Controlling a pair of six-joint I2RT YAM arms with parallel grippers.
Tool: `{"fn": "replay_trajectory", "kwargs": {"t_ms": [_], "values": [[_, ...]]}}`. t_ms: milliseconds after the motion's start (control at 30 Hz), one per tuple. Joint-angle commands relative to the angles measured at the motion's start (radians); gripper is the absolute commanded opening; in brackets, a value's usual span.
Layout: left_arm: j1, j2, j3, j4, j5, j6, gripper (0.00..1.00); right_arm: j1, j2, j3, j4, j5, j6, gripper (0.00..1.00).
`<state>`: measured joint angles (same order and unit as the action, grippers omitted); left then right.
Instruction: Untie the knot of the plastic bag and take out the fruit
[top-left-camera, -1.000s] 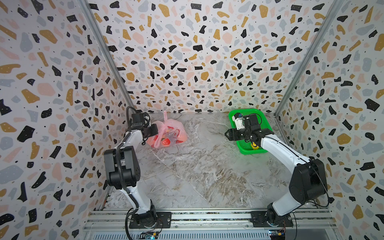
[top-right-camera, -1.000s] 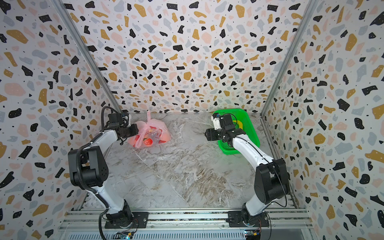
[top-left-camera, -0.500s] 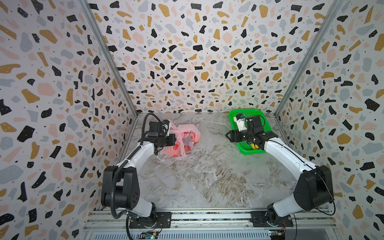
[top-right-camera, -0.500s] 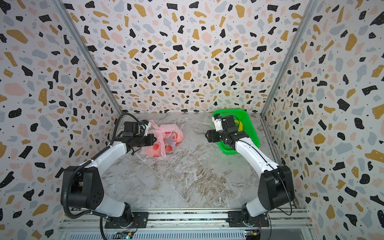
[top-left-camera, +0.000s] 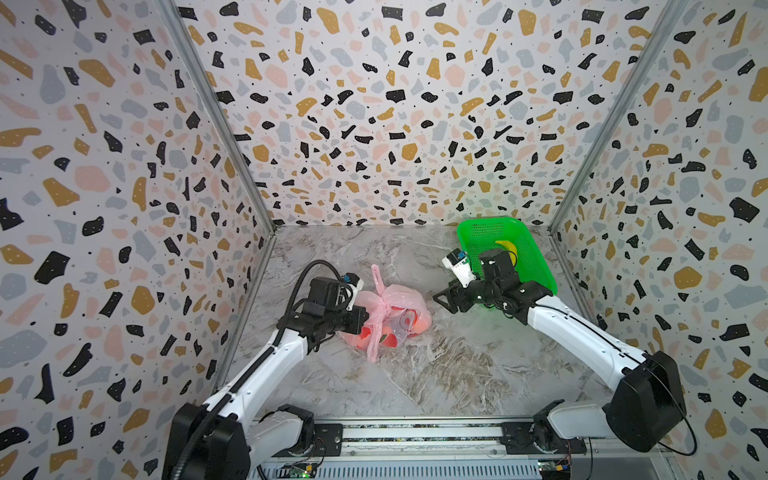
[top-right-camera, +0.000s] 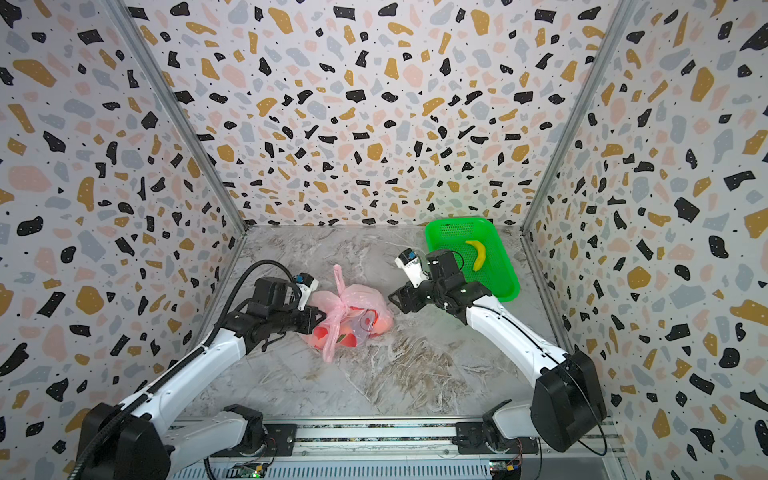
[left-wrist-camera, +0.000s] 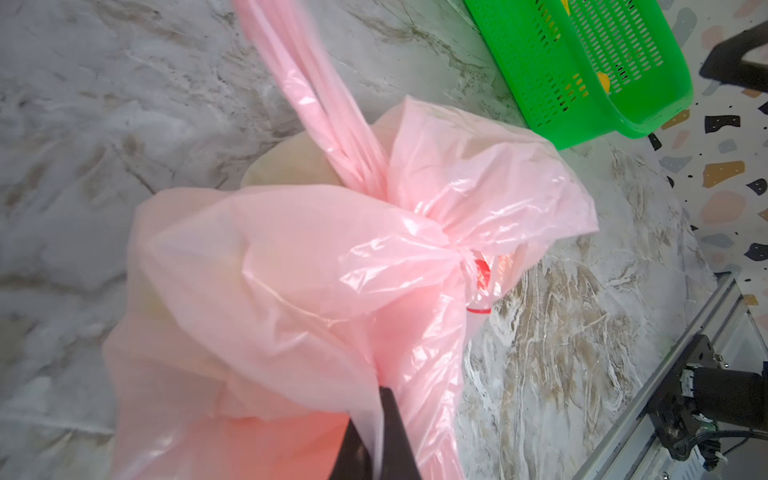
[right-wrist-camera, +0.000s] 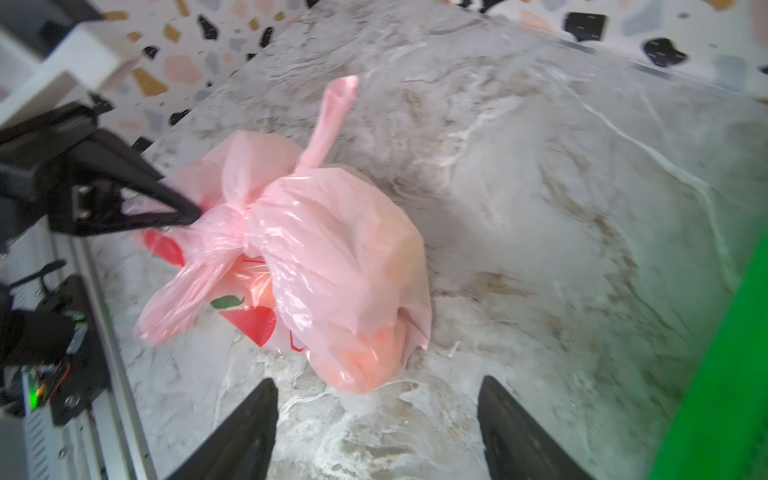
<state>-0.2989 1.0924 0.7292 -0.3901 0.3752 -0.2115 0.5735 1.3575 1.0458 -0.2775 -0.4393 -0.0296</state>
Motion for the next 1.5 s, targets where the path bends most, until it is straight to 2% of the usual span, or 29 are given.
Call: {"fn": "replay_trajectory", "kwargs": {"t_ms": [0,133,267,433,533,633,733,867,1067,1233,1367,1467], "values": [[-0.004,-0.024,-0.016,-0.006,-0.085,-0.039,0.0,0.073,-0.039,-0.048,0.031,-0.079,-0.115,0.77],[-0.004,-0.023,-0.011,-0.002,-0.085,-0.031,0.0,0.128,-0.03,-0.101,0.144,-0.034,-0.1,0.77],[-0.003,-0.015,-0.01,0.009,-0.085,-0.026,0.0,0.179,0.038,-0.07,0.201,0.008,-0.125,0.77],[-0.004,-0.017,-0.018,0.022,-0.071,-0.023,0.0,0.256,0.132,-0.053,0.315,0.21,-0.155,0.75],[-0.004,-0.018,-0.022,0.029,-0.07,-0.019,0.0,0.265,0.162,-0.059,0.385,0.269,-0.151,0.7],[-0.003,-0.016,-0.025,0.038,-0.062,-0.015,0.0,0.265,0.198,-0.041,0.387,0.318,-0.159,0.51],[-0.003,0.001,-0.036,0.059,-0.041,-0.007,0.0,0.263,0.19,-0.068,0.408,0.363,-0.168,0.23],[-0.005,0.031,-0.033,0.083,-0.041,0.007,0.0,0.261,0.158,-0.11,0.41,0.4,-0.175,0.0],[-0.014,0.056,0.002,0.089,-0.007,0.029,0.0,0.253,0.029,-0.19,0.371,0.451,-0.134,0.0],[-0.084,0.06,0.015,0.136,0.019,-0.031,0.0,0.244,-0.106,-0.229,0.25,0.497,-0.082,0.0],[-0.153,0.052,0.0,0.174,0.001,-0.097,0.0,0.238,-0.181,-0.256,0.162,0.507,-0.041,0.0],[-0.184,0.048,-0.009,0.16,-0.066,-0.096,0.0,0.235,-0.178,-0.271,0.113,0.483,-0.013,0.0]]}}
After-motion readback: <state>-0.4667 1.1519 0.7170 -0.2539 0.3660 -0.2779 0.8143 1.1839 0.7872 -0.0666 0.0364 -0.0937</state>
